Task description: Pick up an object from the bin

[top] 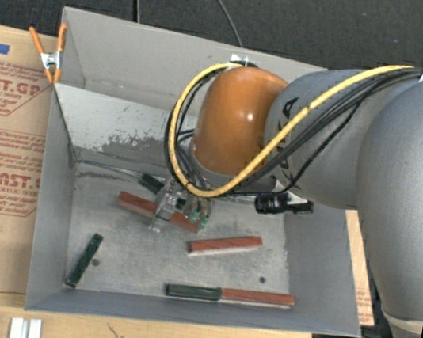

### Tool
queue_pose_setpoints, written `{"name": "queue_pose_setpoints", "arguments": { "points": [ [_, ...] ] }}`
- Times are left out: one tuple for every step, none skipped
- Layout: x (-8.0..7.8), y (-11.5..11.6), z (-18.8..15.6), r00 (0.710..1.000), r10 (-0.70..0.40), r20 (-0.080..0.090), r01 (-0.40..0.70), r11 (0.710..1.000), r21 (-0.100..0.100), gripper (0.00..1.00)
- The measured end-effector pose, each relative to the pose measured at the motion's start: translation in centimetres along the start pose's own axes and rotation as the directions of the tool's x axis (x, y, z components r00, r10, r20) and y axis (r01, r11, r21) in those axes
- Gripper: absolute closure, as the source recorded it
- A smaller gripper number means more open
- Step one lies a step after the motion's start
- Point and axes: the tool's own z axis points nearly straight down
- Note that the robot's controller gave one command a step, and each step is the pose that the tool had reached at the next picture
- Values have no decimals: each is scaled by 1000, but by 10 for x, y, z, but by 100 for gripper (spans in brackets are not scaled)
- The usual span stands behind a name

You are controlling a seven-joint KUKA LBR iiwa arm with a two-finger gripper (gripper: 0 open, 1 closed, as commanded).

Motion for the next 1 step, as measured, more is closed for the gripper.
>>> {"name": "queue_pose_setpoints", "arguments": {
  "points": [
    [0,0,0,1000,0,0,0,1000,0,100]
  ]
}}
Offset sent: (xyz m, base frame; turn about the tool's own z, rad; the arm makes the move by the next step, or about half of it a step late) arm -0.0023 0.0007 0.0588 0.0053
